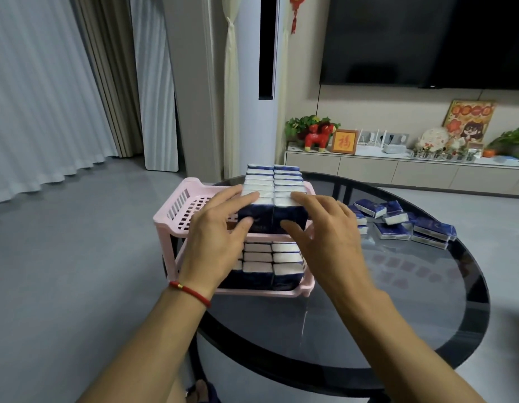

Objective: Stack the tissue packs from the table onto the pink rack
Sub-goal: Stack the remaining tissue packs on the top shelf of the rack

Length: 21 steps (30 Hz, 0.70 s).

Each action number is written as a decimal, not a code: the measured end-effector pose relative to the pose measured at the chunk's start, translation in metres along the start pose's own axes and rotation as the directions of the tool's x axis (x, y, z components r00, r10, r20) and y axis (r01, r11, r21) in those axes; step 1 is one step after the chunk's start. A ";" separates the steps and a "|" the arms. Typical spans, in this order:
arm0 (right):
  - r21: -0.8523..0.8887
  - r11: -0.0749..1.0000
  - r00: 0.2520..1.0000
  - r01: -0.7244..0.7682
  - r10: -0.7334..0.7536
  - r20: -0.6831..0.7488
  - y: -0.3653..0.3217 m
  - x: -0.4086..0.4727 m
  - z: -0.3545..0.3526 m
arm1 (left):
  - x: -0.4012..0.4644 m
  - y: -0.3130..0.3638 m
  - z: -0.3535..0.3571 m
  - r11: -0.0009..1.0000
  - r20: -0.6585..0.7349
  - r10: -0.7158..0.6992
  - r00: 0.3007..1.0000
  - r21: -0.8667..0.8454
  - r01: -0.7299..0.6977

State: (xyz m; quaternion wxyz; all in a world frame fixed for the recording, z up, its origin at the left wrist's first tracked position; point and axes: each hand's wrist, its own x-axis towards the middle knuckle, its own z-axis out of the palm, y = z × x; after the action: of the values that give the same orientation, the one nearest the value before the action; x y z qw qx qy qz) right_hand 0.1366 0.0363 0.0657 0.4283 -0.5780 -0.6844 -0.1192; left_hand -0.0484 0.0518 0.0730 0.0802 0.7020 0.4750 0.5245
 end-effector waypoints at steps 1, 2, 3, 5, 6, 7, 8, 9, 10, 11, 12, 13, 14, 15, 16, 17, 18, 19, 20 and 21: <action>0.009 1.000 1.000 -0.003 0.003 -0.007 -0.001 0.001 0.000 | 0.003 -0.001 -0.002 1.000 0.020 -0.006 1.000 -0.016 0.006; 0.027 1.000 1.000 -0.010 0.010 -0.008 -0.002 0.002 0.000 | 0.005 -0.002 -0.003 0.999 0.041 -0.019 0.999 -0.035 0.020; 0.043 0.999 1.000 -0.019 0.020 -0.005 -0.004 0.003 0.000 | 0.007 -0.004 -0.005 0.998 0.064 -0.031 0.997 -0.050 0.035; 0.054 0.998 1.000 -0.022 0.022 -0.002 -0.005 0.005 -0.002 | 0.009 -0.005 -0.006 0.998 0.088 -0.025 0.996 -0.052 0.030; 0.053 0.998 1.000 -0.017 0.017 0.002 -0.005 0.005 -0.003 | 0.008 -0.006 -0.006 0.999 0.089 -0.010 0.996 -0.041 0.013; 0.057 0.998 1.000 -0.020 0.019 0.016 -0.005 0.003 -0.004 | 0.007 -0.006 -0.006 1.000 0.084 0.007 0.996 -0.023 -0.005; 0.065 0.997 0.999 -0.031 0.029 0.037 -0.005 0.002 -0.004 | 0.006 -0.006 -0.005 1.000 0.073 0.022 0.997 -0.003 -0.022; 0.078 0.996 0.998 -0.045 0.041 0.056 -0.004 0.001 -0.003 | 0.005 -0.006 -0.004 0.999 0.061 0.038 0.997 0.016 -0.039; 0.091 0.995 0.997 -0.052 0.046 0.066 -0.003 0.001 -0.003 | 0.003 -0.006 -0.001 0.998 0.051 0.054 0.997 0.029 -0.055; 0.102 0.993 0.997 -0.051 0.045 0.065 -0.002 0.001 -0.003 | 0.001 -0.005 0.001 0.997 0.044 0.064 0.997 0.037 -0.066; 0.111 0.993 0.997 -0.049 0.043 0.062 -0.001 0.001 -0.003 | -0.002 -0.005 0.003 0.997 0.037 0.066 0.997 0.045 -0.068; 0.115 0.992 0.997 -0.049 0.042 0.063 0.000 0.000 -0.003 | -0.004 -0.004 0.005 0.996 0.032 0.067 0.997 0.059 -0.069; 0.119 0.991 0.996 -0.055 0.046 0.075 0.000 0.000 -0.003 | -0.006 -0.004 0.006 0.994 0.027 0.071 0.997 0.078 -0.073; 0.124 0.991 0.995 -0.056 0.045 0.090 0.002 -0.001 -0.003 | -0.008 -0.004 0.007 0.993 0.021 0.078 0.997 0.091 -0.079; 0.128 0.990 0.994 -0.050 0.037 0.100 0.003 -0.002 -0.003 | -0.009 -0.004 0.008 0.993 0.016 0.078 0.997 0.090 -0.079; 0.134 0.990 0.994 -0.044 0.030 0.102 0.004 -0.004 -0.003 | -0.010 -0.003 0.008 0.995 0.011 0.069 0.998 0.079 -0.069; 0.143 0.989 0.995 -0.041 0.028 0.094 0.006 -0.006 -0.003 | -0.011 -0.002 0.008 0.997 0.005 0.055 0.998 0.062 -0.055; 0.157 0.987 0.996 -0.041 0.029 0.079 0.007 -0.007 -0.005 | -0.012 -0.001 0.008 0.998 -0.002 0.043 0.999 0.048 -0.043; 0.174 0.984 0.998 -0.045 0.035 0.058 0.010 -0.008 -0.008 | -0.013 0.000 0.008 0.999 -0.007 0.036 0.999 0.041 -0.036; 0.192 0.980 0.998 -0.053 0.047 0.036 0.013 -0.010 -0.012 | -0.014 0.001 0.008 0.999 -0.009 0.034 0.999 0.038 -0.033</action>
State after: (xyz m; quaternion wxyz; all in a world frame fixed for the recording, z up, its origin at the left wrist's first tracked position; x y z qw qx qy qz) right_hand 0.1532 0.0259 0.0613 0.4743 -0.5524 -0.6847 -0.0326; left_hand -0.0414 0.0434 0.0610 0.0560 0.7089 0.4733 0.5200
